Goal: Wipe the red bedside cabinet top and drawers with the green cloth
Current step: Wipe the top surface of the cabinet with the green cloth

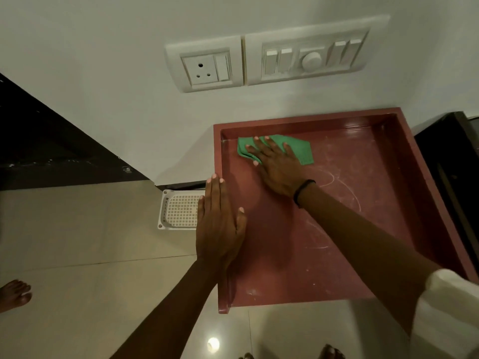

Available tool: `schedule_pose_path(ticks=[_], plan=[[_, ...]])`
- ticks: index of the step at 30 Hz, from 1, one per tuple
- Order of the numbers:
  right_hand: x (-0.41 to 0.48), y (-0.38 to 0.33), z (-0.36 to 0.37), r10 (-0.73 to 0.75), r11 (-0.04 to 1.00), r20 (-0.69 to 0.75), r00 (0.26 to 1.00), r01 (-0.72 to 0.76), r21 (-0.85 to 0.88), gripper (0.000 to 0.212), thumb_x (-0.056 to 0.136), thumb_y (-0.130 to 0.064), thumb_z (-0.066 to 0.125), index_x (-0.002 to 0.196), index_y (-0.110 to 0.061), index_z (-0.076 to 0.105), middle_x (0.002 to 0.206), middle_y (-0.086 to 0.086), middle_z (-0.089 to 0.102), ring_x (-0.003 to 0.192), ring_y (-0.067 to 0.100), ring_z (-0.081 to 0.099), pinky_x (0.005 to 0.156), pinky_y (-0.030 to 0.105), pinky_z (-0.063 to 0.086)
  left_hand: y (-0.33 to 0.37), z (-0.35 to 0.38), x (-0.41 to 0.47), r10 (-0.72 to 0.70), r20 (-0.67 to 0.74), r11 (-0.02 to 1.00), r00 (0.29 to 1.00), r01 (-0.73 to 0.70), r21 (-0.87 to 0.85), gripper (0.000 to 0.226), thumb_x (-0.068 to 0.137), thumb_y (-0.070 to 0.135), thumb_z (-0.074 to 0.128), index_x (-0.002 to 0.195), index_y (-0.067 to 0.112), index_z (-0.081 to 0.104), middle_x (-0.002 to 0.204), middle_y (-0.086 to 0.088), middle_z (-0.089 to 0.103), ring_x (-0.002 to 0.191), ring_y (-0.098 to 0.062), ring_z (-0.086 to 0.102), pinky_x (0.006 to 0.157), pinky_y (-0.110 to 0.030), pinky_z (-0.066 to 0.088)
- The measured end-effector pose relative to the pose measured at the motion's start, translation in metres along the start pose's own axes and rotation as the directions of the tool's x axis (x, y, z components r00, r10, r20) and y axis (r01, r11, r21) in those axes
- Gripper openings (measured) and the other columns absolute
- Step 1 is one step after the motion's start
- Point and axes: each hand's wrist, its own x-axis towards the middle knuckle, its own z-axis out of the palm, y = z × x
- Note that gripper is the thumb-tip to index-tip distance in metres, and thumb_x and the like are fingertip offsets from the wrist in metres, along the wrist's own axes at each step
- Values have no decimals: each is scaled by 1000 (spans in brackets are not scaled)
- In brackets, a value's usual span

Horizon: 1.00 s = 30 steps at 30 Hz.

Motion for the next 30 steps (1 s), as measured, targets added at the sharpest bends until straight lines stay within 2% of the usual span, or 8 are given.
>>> schedule_pose_path(ticks=[7, 10, 14, 16, 22, 24, 27, 30], plan=[[-162, -61, 26, -118, 993, 103, 988, 118, 10, 58, 100, -42, 19, 158, -33, 17, 167, -1, 10, 154, 29, 9, 120, 61, 12, 6, -9, -4, 15, 21, 1000, 1000, -16, 24, 68, 99, 38, 24, 157, 3, 16, 167, -13, 12, 156, -25, 7, 124, -50, 21], [-246, -107, 50, -180, 984, 55, 982, 179, 23, 62, 89, -37, 52, 149, -33, 38, 162, -1, 29, 149, 29, 27, 115, 61, 24, 6, -11, -2, -9, 51, 999, 999, 7, 44, 69, 99, 39, 21, 158, 5, 12, 168, -10, 7, 156, -23, 4, 125, -49, 19], [-287, -141, 65, -196, 978, -94, 976, 189, -85, 38, 95, -39, 48, 132, -32, 50, 141, -4, 55, 125, 22, 60, 108, 52, 27, 6, -9, -2, -15, 60, 998, 998, 11, 60, 70, 98, 39, 20, 159, 6, 11, 168, -11, 6, 156, -23, 3, 125, -48, 18], [-292, -140, 67, -206, 971, -189, 960, 177, -162, 41, 92, -41, 53, 132, -31, 48, 136, -6, 62, 121, 21, 63, 107, 52, 25, 6, -9, -2, -5, 62, 998, 998, 1, 67, 69, 98, 38, 20, 158, 5, 11, 168, -12, 7, 156, -25, 4, 125, -48, 18], [-291, -114, 61, -139, 979, -87, 986, 124, -165, 41, 93, -31, 49, 135, -30, 51, 136, -7, 62, 125, 19, 61, 107, 50, 26, 6, -11, 0, -15, 67, 998, 998, 10, 62, 69, 97, 37, 19, 158, 5, 13, 168, -12, 9, 156, -25, 6, 124, -50, 20], [-301, -97, 59, -49, 993, -61, 997, 42, -113, 57, 82, -25, 49, 138, -28, 56, 144, -3, 56, 136, 22, 48, 109, 50, 28, 5, -11, 0, -16, 65, 998, 998, 11, 63, 69, 98, 36, 21, 158, 5, 14, 168, -12, 10, 156, -24, 7, 124, -50, 21], [-310, -75, 54, 159, 987, -12, 987, -159, -6, 66, 81, -22, 48, 147, -27, 47, 156, 0, 40, 146, 24, 29, 113, 52, 25, 5, -10, 0, -26, 67, 998, 997, 22, 65, 69, 98, 37, 22, 158, 5, 13, 168, -12, 10, 156, -24, 7, 125, -49, 20], [-305, -72, 57, 190, 977, 66, 980, -195, 85, 69, 83, -28, 47, 151, -30, 38, 159, 0, 36, 149, 25, 23, 117, 50, 15, 5, -9, -1, -20, 57, 998, 998, 17, 62, 69, 98, 38, 24, 158, 5, 13, 167, -12, 11, 156, -25, 7, 125, -49, 20]])
